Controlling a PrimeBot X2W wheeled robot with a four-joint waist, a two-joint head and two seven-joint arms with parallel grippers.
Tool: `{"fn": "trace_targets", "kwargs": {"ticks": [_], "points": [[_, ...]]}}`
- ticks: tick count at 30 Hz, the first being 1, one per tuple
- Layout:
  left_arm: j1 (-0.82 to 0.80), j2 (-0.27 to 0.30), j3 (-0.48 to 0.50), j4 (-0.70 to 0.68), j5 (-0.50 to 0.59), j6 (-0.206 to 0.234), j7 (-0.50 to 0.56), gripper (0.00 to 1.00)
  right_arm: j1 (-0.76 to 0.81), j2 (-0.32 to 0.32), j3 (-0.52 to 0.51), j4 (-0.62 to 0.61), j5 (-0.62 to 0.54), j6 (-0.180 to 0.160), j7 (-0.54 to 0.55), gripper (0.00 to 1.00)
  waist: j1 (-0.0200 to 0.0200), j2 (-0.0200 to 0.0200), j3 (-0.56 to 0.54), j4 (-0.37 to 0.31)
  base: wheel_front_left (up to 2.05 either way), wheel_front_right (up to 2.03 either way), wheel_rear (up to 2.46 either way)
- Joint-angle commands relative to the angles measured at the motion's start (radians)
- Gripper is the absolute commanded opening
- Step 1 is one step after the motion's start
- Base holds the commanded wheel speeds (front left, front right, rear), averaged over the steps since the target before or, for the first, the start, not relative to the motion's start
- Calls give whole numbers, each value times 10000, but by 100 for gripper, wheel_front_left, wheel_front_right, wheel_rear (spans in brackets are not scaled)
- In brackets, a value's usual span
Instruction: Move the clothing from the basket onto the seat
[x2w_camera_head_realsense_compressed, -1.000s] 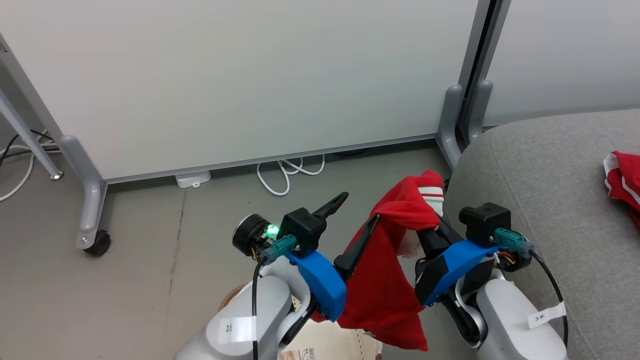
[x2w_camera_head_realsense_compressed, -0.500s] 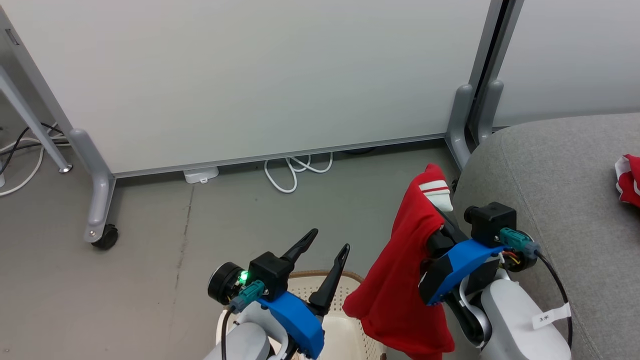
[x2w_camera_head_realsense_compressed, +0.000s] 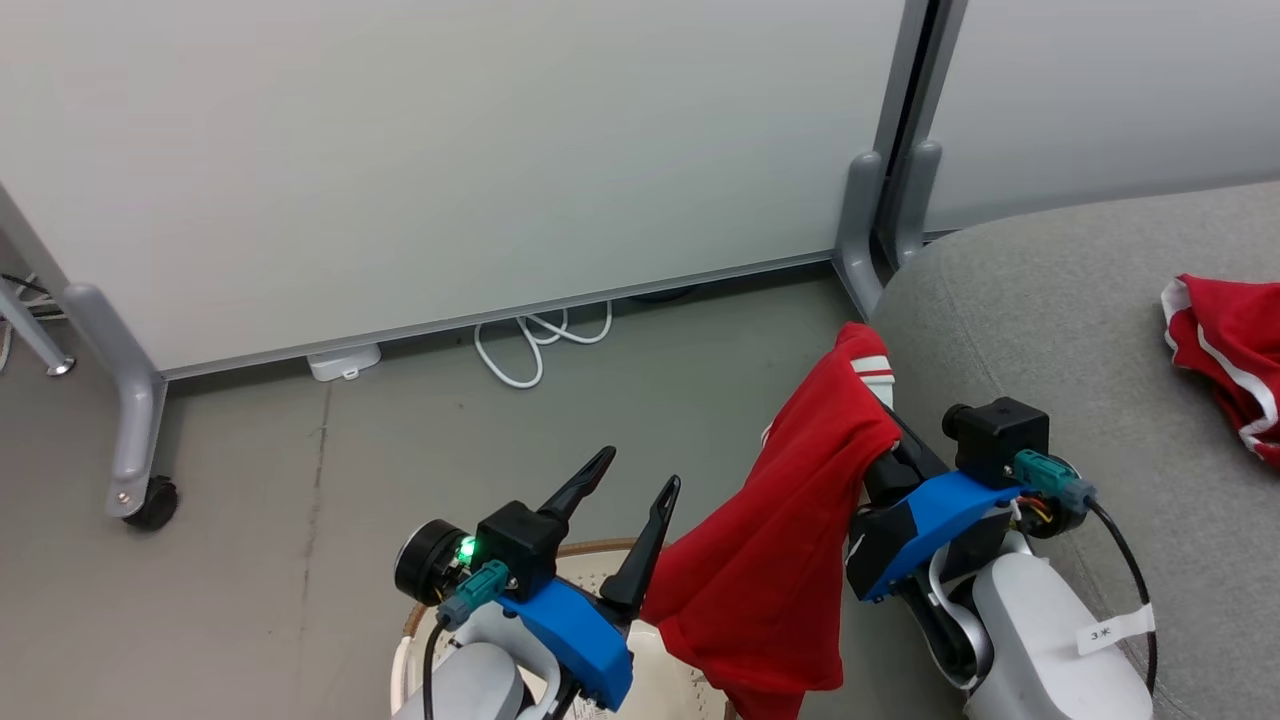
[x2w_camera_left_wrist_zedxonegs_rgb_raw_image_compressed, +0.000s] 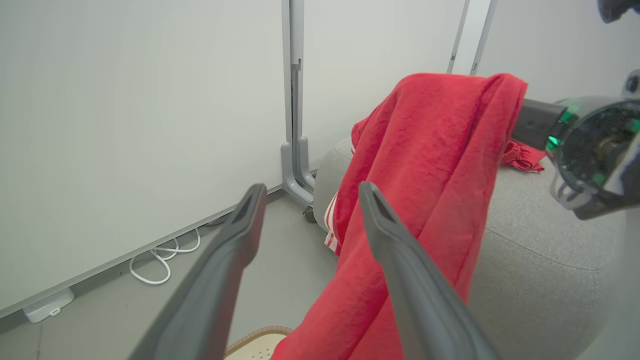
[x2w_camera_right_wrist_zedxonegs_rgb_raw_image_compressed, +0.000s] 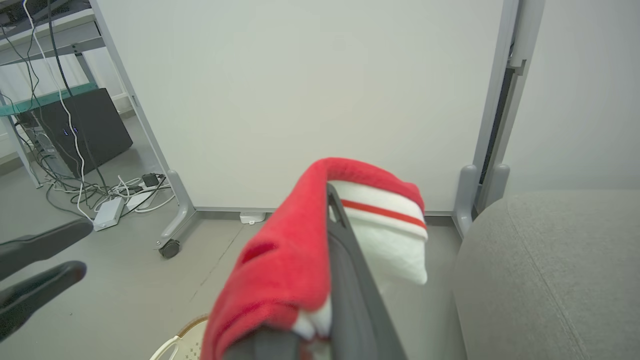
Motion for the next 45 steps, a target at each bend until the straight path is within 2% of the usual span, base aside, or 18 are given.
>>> {"fn": "trace_targets", "kwargs": {"ticks": [1, 27, 36, 45], "points": [[81, 62, 42, -19, 45, -19, -28, 100, 67, -12, -42, -60, -28, 5, 15, 0, 0, 0, 36, -274, 0, 0, 0], [-123, 46, 13, 28, 108, -20, -30, 100, 176, -9, -250, -117, 43, 5, -59, 0, 0, 0, 251, -4202, 0, 0, 0], [-174, 82, -88, 77, 100, -21, -30, 100, 244, -8, -357, -134, 146, 5, -156, 0, 0, 0, 363, -4653, 0, 0, 0], [-241, 90, -154, 53, 76, -21, -30, 100, 165, -9, -404, -34, 357, 5, -178, 0, 0, 0, 520, -4574, 0, 0, 0]]}}
